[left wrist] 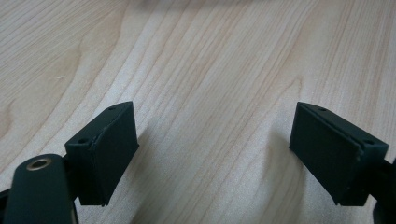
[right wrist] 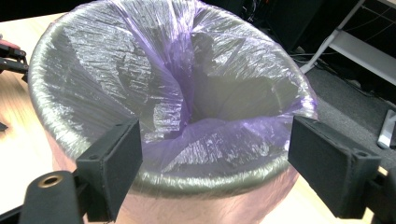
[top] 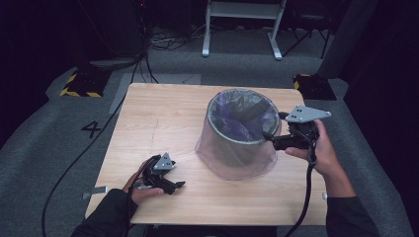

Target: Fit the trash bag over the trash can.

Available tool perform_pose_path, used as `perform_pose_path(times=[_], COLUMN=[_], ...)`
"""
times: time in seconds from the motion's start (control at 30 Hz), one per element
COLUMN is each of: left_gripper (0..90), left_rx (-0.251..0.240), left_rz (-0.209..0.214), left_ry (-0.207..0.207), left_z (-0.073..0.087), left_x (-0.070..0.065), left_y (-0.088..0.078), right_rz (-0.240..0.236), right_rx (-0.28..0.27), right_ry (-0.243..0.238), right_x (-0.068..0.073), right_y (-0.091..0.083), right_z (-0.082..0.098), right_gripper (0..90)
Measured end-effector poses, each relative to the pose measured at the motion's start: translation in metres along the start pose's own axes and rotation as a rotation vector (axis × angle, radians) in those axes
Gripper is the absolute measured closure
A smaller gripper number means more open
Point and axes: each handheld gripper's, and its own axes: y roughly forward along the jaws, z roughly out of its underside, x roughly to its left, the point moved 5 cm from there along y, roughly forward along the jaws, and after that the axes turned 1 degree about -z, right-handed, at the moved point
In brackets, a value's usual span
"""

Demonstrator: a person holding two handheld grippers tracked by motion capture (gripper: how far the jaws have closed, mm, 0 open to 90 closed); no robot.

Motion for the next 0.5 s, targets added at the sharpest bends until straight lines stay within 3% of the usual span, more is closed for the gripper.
perform_pose_path(times=[0.5], left_gripper=[14.8], left_rx=[0.0], left_rz=[0.0], left_ry=[-0.001], left_z=[0.0], left_x=[0.0], left_y=[0.0], right_rz=[-0.004], right_rx=[-0.011], right_ry=[0.015], right_x=[-0.001], right_y=[-0.011], right_z=[0.013], right_gripper=[17.8])
